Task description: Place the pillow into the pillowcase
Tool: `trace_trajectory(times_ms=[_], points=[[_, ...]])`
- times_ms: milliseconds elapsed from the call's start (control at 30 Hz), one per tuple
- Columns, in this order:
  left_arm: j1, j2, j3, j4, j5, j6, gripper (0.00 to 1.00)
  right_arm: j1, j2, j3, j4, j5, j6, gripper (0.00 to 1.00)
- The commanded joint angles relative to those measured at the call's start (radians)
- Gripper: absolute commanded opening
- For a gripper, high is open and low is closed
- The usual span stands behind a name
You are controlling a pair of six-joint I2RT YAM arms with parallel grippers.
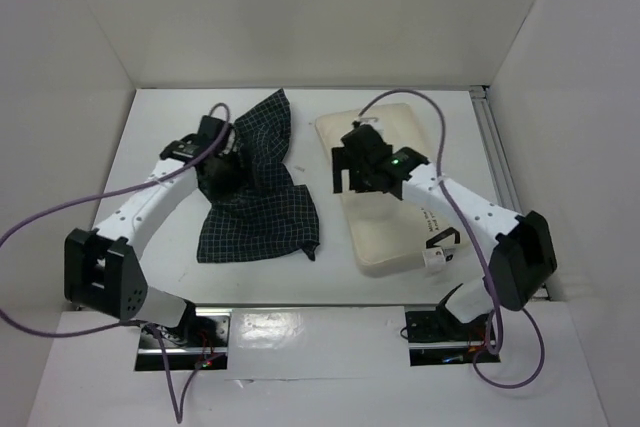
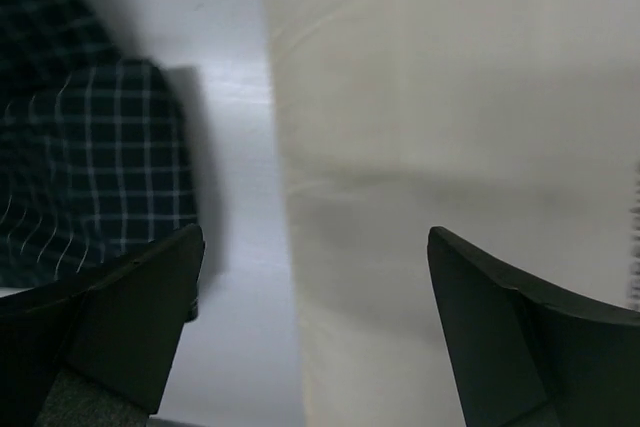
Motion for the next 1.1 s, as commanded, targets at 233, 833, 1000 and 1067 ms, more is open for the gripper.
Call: trace_trajectory(times_ms=[233, 833, 1000, 1067], points=[[0.321, -0.196, -0.403, 0.045, -0.117, -0.132, 0.85, 0.255, 0.229, -0.015, 0.182, -0.326, 0.002, 1.0], [0.376, 0.036, -0.514, 0.192, -0.157, -0.274, 0.85, 0.291, 0.369, -0.027, 0.249, -0.387, 0.02, 0.2], [0.387, 0.068, -0.465, 0.194, -0.047, -0.235, 0.0, 0.291, 0.334, -0.027, 0.199, -0.34, 0.02, 0.0], [0.387, 0.029, -0.417, 0.161, -0.031, -0.215, 0.0, 0.291, 0.297, -0.003, 0.171, -0.308, 0.002, 0.0]])
